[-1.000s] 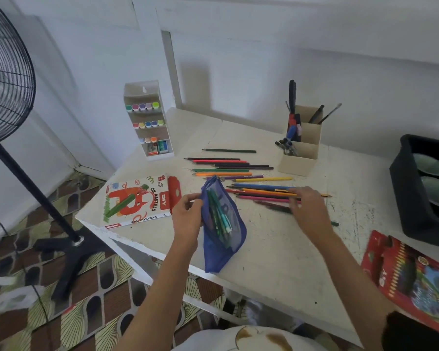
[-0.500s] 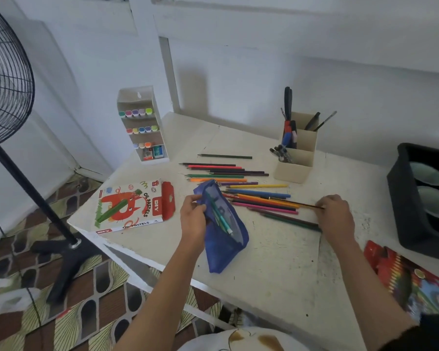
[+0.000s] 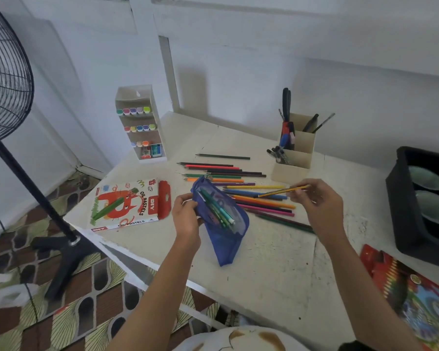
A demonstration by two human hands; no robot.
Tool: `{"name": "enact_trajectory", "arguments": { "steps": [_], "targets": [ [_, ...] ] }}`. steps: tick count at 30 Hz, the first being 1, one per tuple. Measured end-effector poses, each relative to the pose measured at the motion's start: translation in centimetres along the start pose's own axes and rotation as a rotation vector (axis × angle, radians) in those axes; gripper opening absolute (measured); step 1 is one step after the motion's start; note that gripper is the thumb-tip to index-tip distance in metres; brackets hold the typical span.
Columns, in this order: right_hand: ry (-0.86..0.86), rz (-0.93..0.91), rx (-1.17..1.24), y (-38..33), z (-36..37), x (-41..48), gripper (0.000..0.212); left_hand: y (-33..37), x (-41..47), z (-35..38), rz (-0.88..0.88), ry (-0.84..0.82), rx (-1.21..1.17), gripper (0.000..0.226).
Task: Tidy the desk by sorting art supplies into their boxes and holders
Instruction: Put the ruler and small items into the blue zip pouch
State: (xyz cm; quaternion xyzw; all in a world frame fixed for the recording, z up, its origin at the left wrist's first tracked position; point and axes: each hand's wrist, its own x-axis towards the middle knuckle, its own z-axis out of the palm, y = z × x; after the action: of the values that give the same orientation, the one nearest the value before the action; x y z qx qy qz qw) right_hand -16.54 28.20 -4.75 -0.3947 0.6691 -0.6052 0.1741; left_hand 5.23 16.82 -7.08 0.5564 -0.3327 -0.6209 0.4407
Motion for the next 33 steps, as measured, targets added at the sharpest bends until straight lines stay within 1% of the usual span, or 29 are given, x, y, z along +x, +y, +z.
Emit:
{"name": "enact_trajectory", "arguments": {
  "steps": [3, 6, 8, 10, 12, 14, 15, 17, 18, 19, 20, 21, 22, 23, 24, 25, 26, 28, 29, 30, 32, 33],
  "targets": [
    [0.022, -0.081, 0.073, -1.8, 1.7, -0.2, 0.01, 0.1, 0.0, -0.3, 0.001, 0.008, 0.004, 0.021],
    [-0.033, -0.117, 0.184, -3.2, 3.1, -0.8, 0.01, 0.1, -0.1, -0.6, -0.003, 0.013, 0.004, 0.023],
    [-0.147, -0.106, 0.203, -3.5, 4.5, -1.5, 0.01, 0.1, 0.0, -0.9, -0.008, 0.021, 0.011, 0.024],
    [-0.272, -0.107, 0.158, -3.3, 6.2, -2.3, 0.014, 0.0, 0.0, -1.2, -0.012, 0.025, 0.017, 0.022],
    [-0.363, -0.193, 0.012, -2.7, 7.6, -3.0, 0.018, 0.0, 0.1, -1.5, -0.019, 0.034, 0.021, 0.019],
    [-0.513, -0.309, -0.239, -2.4, 9.0, -3.2, 0.024, -0.1, 0.3, -1.9, -0.027, 0.033, 0.029, 0.019],
    [-0.63, -0.306, -0.383, -2.5, 9.7, -3.3, 0.029, -0.1, 0.3, -2.2, -0.031, 0.031, 0.035, 0.018],
    [-0.87, -0.22, -0.676, -2.8, 10.8, -3.3, 0.039, -0.1, 0.4, -2.6, -0.036, 0.033, 0.047, 0.017],
    [-0.934, -0.161, -0.75, -2.8, 11.1, -3.2, 0.043, -0.1, 0.5, -2.7, -0.035, 0.035, 0.055, 0.017],
    [-0.967, -0.12, -0.765, -2.8, 11.4, -3.3, 0.046, -0.1, 0.6, -2.9, -0.032, 0.035, 0.066, 0.017],
    [-0.969, -0.114, -0.76, -2.8, 11.4, -3.5, 0.047, -0.2, 0.7, -3.2, -0.033, 0.03, 0.078, 0.017],
    [-0.924, -0.152, -0.747, -2.9, 11.2, -3.7, 0.047, -0.3, 0.9, -3.3, -0.035, 0.023, 0.085, 0.017],
    [-0.827, -0.241, -0.726, -2.8, 10.9, -4.0, 0.042, -0.3, 1.1, -3.5, -0.04, 0.016, 0.089, 0.017],
    [-0.691, -0.333, -0.678, -2.5, 10.6, -4.4, 0.034, -0.4, 1.2, -3.6, -0.045, 0.012, 0.095, 0.016],
    [-0.57, -0.385, -0.628, -2.5, 10.3, -4.8, 0.028, -0.4, 1.3, -3.7, -0.05, 0.01, 0.105, 0.016],
    [-0.512, -0.395, -0.607, -2.6, 9.9, -5.1, 0.031, -0.3, 1.3, -3.7, -0.049, 0.013, 0.116, 0.015],
    [-0.521, -0.395, -0.626, -2.5, 9.6, -5.4, 0.039, -0.2, 1.4, -3.7, -0.039, 0.012, 0.132, 0.016],
    [-0.628, -0.44, -0.724, -1.7, 9.3, -5.8, 0.051, 0.3, 1.9, -3.7, 0.037, -0.01, 0.214, 0.023],
    [-0.667, -0.479, -0.766, -1.3, 9.2, -6.1, 0.05, 0.8, 2.5, -3.7, 0.106, -0.029, 0.294, 0.03],
    [-0.668, -0.518, -0.787, -0.9, 9.1, -6.2, 0.044, 1.2, 3.2, -3.7, 0.183, -0.053, 0.388, 0.038],
    [-0.601, -0.571, -0.805, -0.8, 8.9, -6.2, 0.028, 2.4, 4.7, -3.4, 0.31, -0.139, 0.544, 0.049],
    [-0.573, -0.586, -0.823, -0.9, 8.7, -6.2, 0.023, 3.0, 5.3, -3.3, 0.339, -0.201, 0.585, 0.054]
  ]
}}
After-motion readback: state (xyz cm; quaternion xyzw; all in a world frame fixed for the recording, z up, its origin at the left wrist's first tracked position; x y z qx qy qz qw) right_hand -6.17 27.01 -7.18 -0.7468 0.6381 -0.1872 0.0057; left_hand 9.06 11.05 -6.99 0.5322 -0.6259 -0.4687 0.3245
